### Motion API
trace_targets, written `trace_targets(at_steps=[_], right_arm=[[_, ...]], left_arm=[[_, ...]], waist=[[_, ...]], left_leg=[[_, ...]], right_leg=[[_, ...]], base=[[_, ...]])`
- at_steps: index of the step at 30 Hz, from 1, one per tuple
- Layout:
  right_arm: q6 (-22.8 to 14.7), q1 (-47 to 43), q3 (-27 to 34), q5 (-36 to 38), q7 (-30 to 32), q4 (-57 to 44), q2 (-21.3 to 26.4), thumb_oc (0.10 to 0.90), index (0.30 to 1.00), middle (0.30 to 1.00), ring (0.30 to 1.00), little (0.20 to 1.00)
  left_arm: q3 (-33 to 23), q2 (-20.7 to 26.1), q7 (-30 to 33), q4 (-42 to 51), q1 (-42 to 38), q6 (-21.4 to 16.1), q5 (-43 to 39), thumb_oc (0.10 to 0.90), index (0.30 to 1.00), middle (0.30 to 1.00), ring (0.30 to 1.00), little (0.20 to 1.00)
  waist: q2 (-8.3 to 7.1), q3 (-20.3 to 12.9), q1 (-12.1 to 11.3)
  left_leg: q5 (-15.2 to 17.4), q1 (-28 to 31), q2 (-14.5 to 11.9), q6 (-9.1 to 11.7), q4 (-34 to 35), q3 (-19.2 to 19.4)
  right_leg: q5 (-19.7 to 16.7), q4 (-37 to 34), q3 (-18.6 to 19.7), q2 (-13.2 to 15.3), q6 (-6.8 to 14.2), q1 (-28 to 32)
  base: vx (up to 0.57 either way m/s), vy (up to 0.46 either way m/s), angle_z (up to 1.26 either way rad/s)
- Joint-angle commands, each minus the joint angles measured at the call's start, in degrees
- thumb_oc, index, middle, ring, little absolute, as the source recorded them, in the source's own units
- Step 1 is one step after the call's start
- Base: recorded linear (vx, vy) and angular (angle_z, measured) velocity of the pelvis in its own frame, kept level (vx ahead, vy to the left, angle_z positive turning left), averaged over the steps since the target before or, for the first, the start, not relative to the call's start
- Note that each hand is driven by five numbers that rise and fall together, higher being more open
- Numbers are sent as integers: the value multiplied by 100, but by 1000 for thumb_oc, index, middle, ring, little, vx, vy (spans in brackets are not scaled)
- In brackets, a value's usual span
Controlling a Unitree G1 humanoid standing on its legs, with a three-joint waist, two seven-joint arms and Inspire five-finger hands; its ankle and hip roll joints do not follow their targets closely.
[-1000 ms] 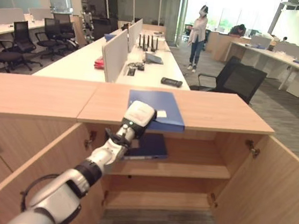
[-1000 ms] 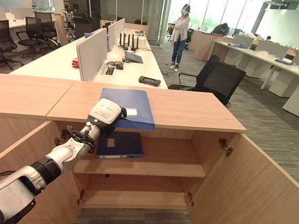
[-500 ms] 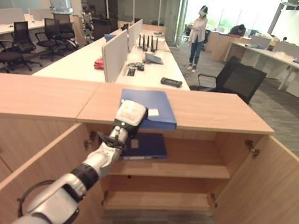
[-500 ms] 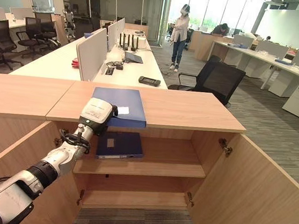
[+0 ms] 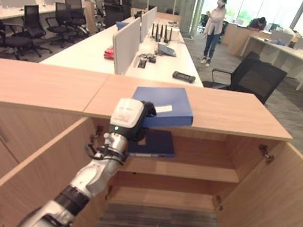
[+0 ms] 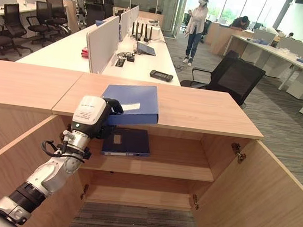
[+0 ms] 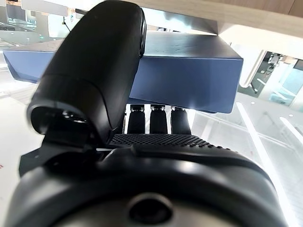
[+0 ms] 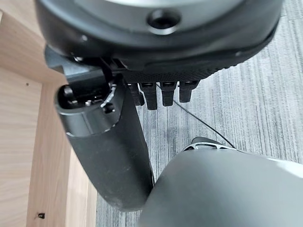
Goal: Put the empty folder in the office cabinet
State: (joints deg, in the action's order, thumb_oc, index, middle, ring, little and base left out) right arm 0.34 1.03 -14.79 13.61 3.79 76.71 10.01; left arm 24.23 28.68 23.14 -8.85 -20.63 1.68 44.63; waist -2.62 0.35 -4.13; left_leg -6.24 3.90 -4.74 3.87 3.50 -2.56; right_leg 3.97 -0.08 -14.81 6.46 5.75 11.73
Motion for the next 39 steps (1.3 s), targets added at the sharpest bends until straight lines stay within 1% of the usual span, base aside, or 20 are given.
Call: trace_targets(at_steps=[1,19,21,22,23,24,27,29,30,33,38,39], right_arm=[[-34,-146,-171,-1,58,92,-326,800,900,900,900,900],[-60,-98,-172,-24,49,48,-336,800,900,900,900,900],[-67,-90,-168,-26,50,37,-336,800,900,900,900,900],[-78,-97,-167,-35,60,37,-353,800,900,900,900,900],[-79,-99,-171,-36,60,39,-353,800,900,900,900,900],[-82,-106,-163,-25,69,61,-360,800,900,900,900,900],[-82,-115,-151,3,62,75,-361,800,900,900,900,900],[-97,-130,-145,23,54,42,-361,800,900,900,900,900],[-97,-129,-149,23,53,41,-360,800,900,900,900,900],[-133,-154,-137,76,53,-28,-377,800,900,900,900,900],[-134,-134,-147,93,58,-41,-381,800,900,900,900,900],[-132,-122,-142,96,53,-37,-374,800,900,900,900,900]], left_arm=[[-363,109,-43,-85,-712,-127,-372,400,300,300,300,300],[-389,203,-35,-242,-677,-91,-321,400,300,300,300,300],[-461,199,-18,-69,-667,-127,-400,400,300,300,300,300],[-584,214,-15,309,-626,-211,-461,400,300,300,300,300],[-601,221,-35,341,-606,-207,-461,400,300,300,300,300],[-638,232,-38,594,-588,-276,-497,400,300,300,300,300],[-650,229,-95,812,-554,-358,-629,400,300,300,300,300],[-733,236,-156,1154,-449,-502,-889,400,300,300,300,300],[-749,243,-172,1179,-431,-500,-897,400,300,300,300,300],[-956,222,-304,1854,-28,-748,-1427,400,300,300,300,300],[-1030,260,-420,2170,190,-862,-1793,400,300,300,300,300],[-1013,281,-516,2252,251,-915,-2001,400,300,300,300,300]], waist=[[-261,133,45],[-252,128,71],[-260,135,65],[-265,142,49],[-265,142,52],[-264,149,36],[-264,159,28],[-269,187,0],[-268,186,4],[-274,238,-70],[-276,264,-102],[-277,273,-116]], left_leg=[[155,-142,95,-31,150,-285],[177,-126,83,-38,150,-275],[179,-129,80,-36,150,-281],[188,-135,83,-38,150,-284],[188,-134,83,-39,150,-283],[190,-138,83,-44,150,-293],[188,-146,87,-47,150,-303],[186,-152,97,-51,150,-322],[186,-152,97,-51,150,-322],[178,-160,112,-61,150,-356],[167,-156,114,-67,150,-373],[161,-159,116,-65,150,-390]], right_leg=[[49,147,-196,-39,-126,-52],[44,148,-184,-45,-130,-66],[44,145,-193,-42,-129,-65],[49,142,-200,-42,-130,-63],[49,142,-199,-41,-130,-63],[55,154,-201,-41,-131,-64],[57,166,-212,-41,-133,-70],[59,180,-224,-42,-132,-83],[60,183,-224,-41,-132,-83],[54,205,-245,-37,-132,-97],[54,221,-280,-30,-128,-89],[57,222,-292,-34,-131,-85]], base=[[0,0,0],[0,0,0],[0,0,0],[0,0,0],[0,0,0],[0,0,0],[0,0,0],[0,0,0],[0,0,0],[0,0,0],[2,-2,8],[0,-3,3]])
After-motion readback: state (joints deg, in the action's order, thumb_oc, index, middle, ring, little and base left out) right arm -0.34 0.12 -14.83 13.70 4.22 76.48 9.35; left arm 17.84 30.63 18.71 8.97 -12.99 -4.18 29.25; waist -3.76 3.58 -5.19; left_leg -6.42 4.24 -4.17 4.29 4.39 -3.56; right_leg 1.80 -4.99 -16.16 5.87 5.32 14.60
